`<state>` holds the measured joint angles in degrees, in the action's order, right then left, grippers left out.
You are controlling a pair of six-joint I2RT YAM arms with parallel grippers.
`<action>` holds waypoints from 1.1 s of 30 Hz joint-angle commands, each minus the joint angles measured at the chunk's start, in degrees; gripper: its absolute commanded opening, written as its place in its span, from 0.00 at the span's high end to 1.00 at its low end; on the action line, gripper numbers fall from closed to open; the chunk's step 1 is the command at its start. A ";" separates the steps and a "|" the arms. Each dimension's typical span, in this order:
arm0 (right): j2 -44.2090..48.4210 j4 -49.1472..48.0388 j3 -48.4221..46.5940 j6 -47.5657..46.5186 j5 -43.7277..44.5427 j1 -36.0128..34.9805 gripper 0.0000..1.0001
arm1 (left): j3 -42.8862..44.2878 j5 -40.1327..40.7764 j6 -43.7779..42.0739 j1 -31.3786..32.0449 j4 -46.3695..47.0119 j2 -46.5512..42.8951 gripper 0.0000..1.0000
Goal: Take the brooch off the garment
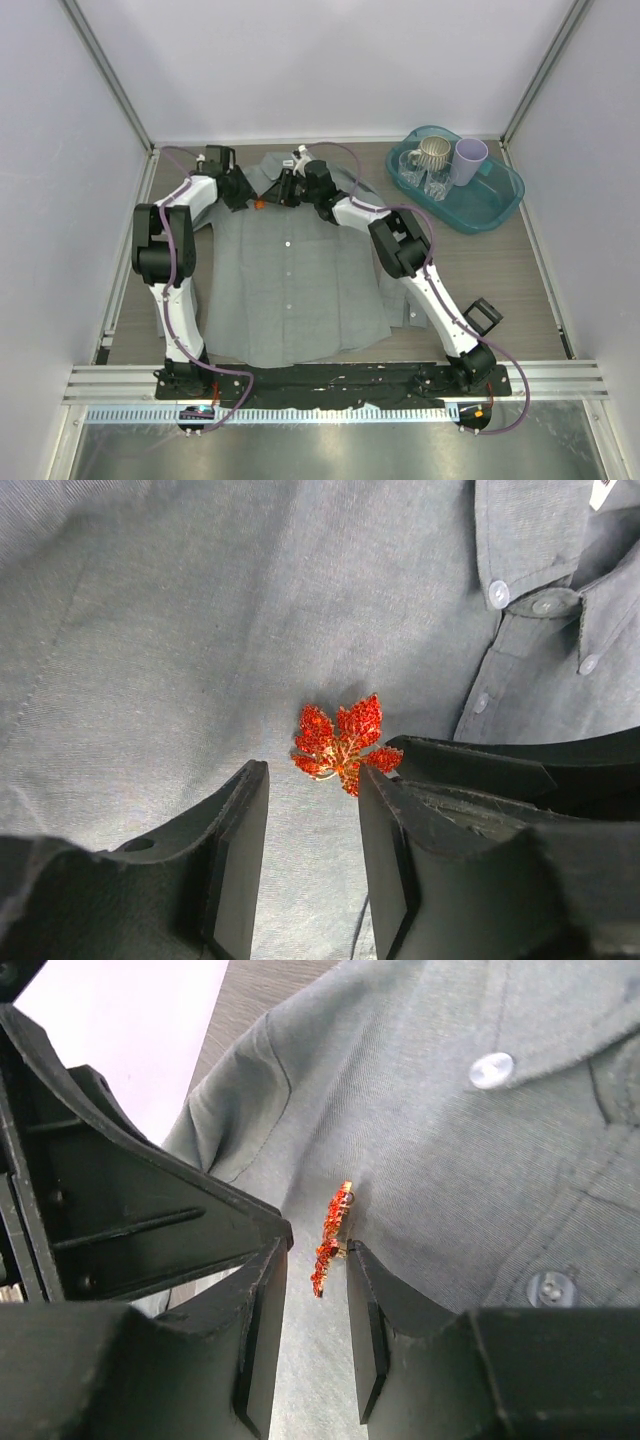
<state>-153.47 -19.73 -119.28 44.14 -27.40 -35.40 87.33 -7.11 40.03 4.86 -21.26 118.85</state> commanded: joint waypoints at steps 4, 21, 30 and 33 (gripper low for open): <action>-0.51 -6.02 -2.62 5.16 -1.96 -0.37 0.64 | -1.81 -0.71 -0.13 -0.03 1.66 -4.59 0.63; -3.85 -10.60 -5.34 13.78 -3.98 0.07 0.64 | -4.45 8.87 -11.03 3.93 1.92 -5.91 0.43; -4.29 -10.69 -5.70 14.66 -3.72 0.15 0.64 | -2.96 11.51 -12.35 4.10 1.66 -4.06 0.45; -4.30 -10.95 -5.70 14.83 -3.72 0.06 0.64 | -1.47 12.30 -12.70 4.19 0.69 -2.57 0.48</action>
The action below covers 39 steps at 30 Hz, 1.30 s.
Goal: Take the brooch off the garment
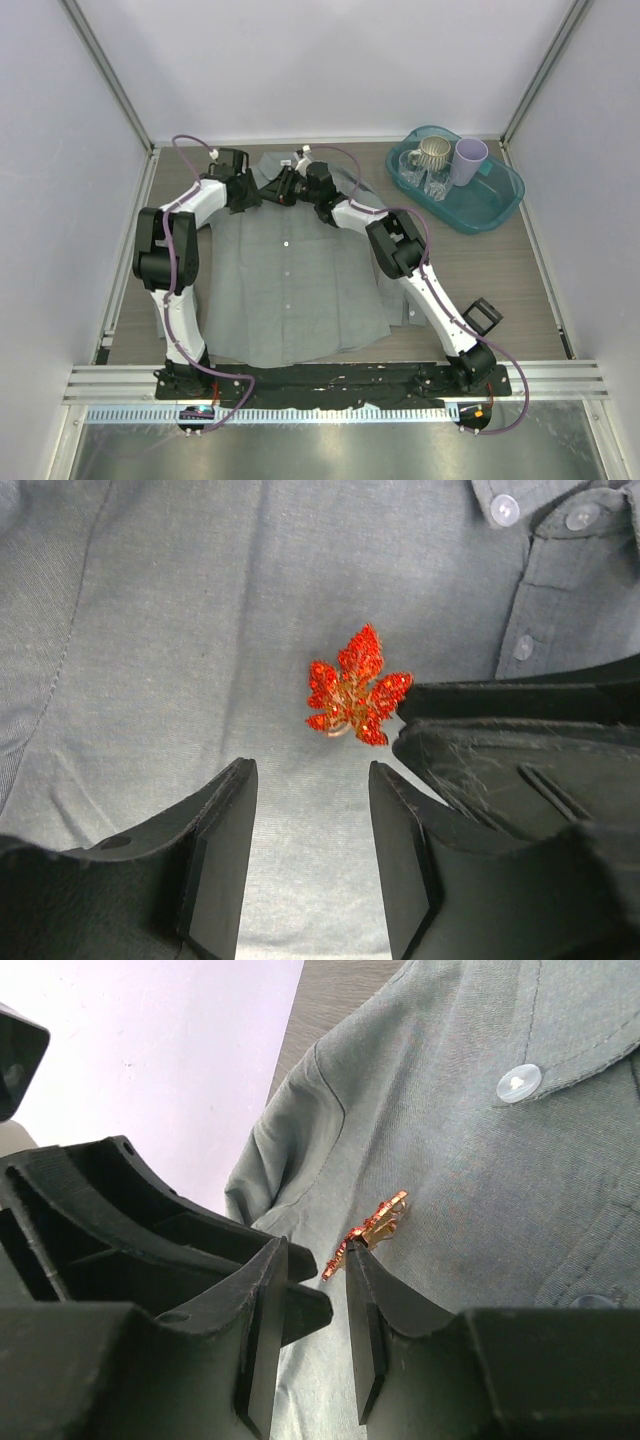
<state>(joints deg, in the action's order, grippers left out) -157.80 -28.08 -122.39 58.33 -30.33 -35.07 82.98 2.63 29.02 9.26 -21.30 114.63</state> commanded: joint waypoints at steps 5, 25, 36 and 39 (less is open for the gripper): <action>0.03 -2.86 -2.59 1.18 -0.96 -0.26 0.64 | 5.17 3.87 -2.56 -0.29 -0.15 4.02 0.47; 4.16 3.29 0.48 -6.38 2.38 0.26 0.56 | 9.04 2.38 -2.56 -1.70 -0.32 6.66 0.43; 5.04 2.06 2.15 -6.56 2.73 1.23 0.47 | 9.83 -1.75 -2.73 -1.96 0.65 6.83 0.36; 5.04 1.62 2.50 -6.03 2.73 1.67 0.50 | 10.62 -2.46 -3.17 -2.05 0.21 7.36 0.35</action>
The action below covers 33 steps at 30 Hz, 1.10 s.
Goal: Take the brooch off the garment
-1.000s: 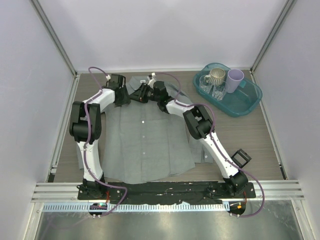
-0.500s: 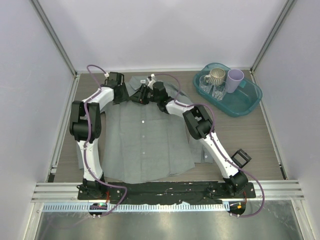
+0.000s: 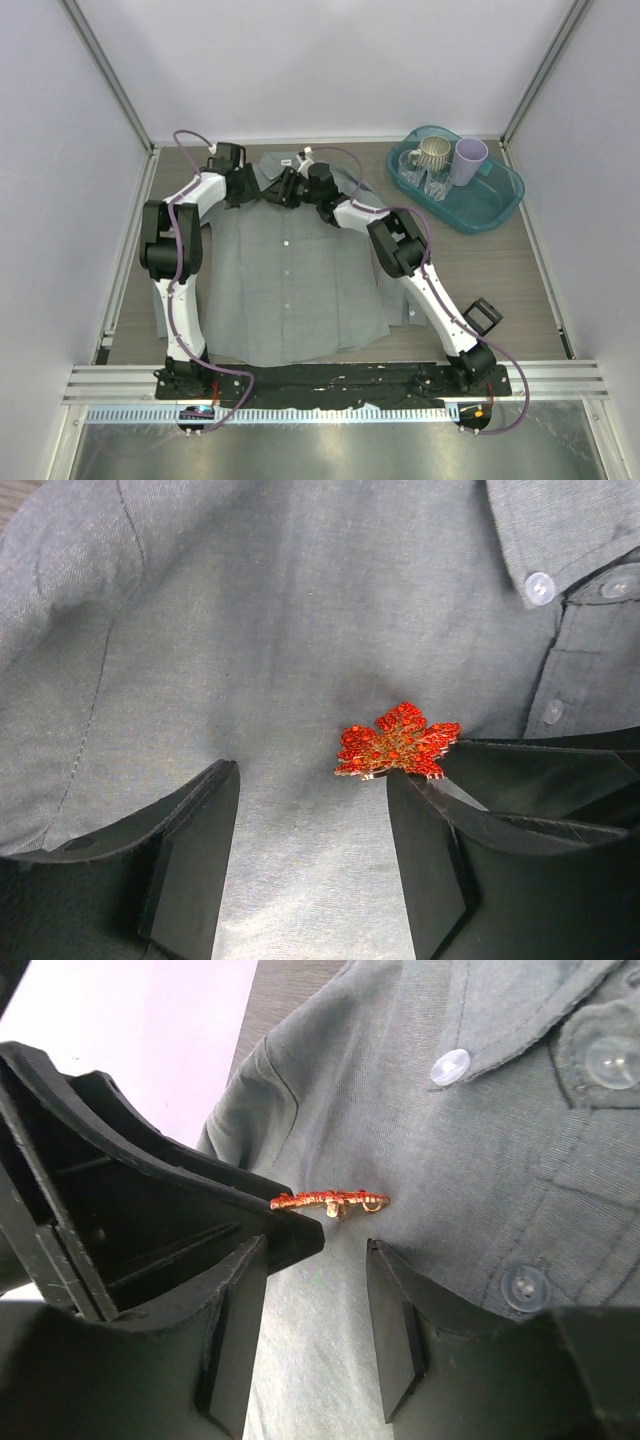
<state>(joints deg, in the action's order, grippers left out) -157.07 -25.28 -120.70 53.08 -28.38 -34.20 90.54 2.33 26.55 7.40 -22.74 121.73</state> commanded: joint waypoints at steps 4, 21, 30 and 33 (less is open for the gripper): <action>4.23 -2.05 1.35 -0.43 1.05 1.06 0.55 | 4.38 -3.82 -1.85 -0.28 0.86 0.70 0.37; 2.65 -1.79 -0.14 -0.43 1.14 1.06 0.75 | 6.22 -7.51 -2.90 -0.28 0.59 1.93 0.39; 1.77 -1.44 -1.11 -0.52 0.78 0.97 0.79 | 6.58 -7.87 -4.75 -0.28 1.03 2.10 0.48; 1.60 -1.35 -1.29 -0.52 0.61 0.97 0.80 | 6.58 -7.78 -6.32 -0.37 1.30 2.28 0.50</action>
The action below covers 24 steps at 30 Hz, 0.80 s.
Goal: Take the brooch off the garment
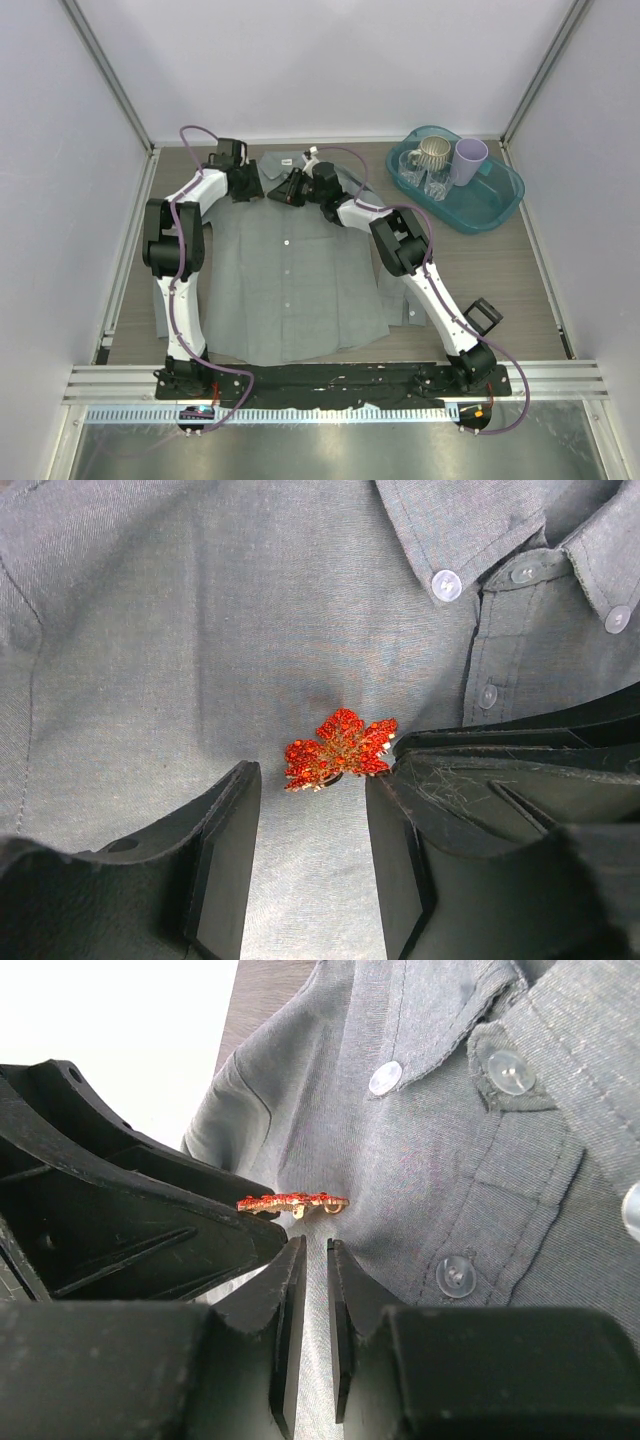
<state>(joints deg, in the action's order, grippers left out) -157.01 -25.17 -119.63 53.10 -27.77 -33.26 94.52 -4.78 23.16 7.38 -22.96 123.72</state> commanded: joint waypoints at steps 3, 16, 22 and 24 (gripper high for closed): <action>1.27 -1.55 -2.62 -0.37 -0.18 0.03 0.80 | 2.51 -0.41 -5.30 -0.34 1.52 0.20 0.51; 0.48 -1.64 -3.50 -0.02 -0.62 -0.14 0.80 | -1.70 -2.52 -12.08 0.18 7.57 -1.81 0.56; 0.30 -1.64 -3.68 0.16 -0.62 -0.23 0.80 | -3.12 -2.43 -12.52 0.09 9.69 -2.78 0.56; 0.13 -1.55 -3.76 0.16 -0.62 -0.23 0.80 | -3.03 -2.43 -12.43 0.18 9.51 -2.61 0.59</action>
<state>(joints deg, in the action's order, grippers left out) -157.01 -24.99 -120.66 53.15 -28.01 -33.26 91.15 -6.31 11.94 7.44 -17.15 123.48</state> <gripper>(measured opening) 0.201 0.435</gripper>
